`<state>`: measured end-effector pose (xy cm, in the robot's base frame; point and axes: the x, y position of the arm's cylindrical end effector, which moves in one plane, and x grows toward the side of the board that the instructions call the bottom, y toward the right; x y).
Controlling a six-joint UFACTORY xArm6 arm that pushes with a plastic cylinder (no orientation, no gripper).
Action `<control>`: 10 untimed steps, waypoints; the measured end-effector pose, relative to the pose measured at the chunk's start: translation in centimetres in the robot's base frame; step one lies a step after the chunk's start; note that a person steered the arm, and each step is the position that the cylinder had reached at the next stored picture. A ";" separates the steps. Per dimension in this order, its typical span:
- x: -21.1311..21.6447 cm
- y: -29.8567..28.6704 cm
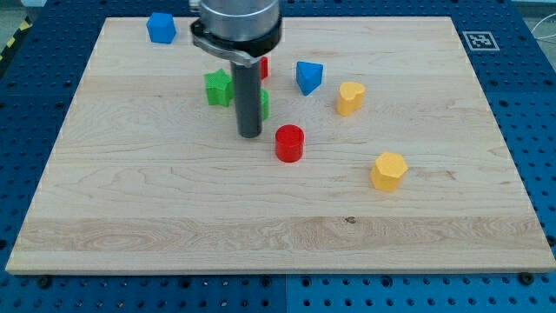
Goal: Push the green circle towards the top center of the board
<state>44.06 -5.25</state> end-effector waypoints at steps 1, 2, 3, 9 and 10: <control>-2.2 -0.5; -5.0 0.8; -6.7 3.2; -15.0 10.2; -14.2 13.7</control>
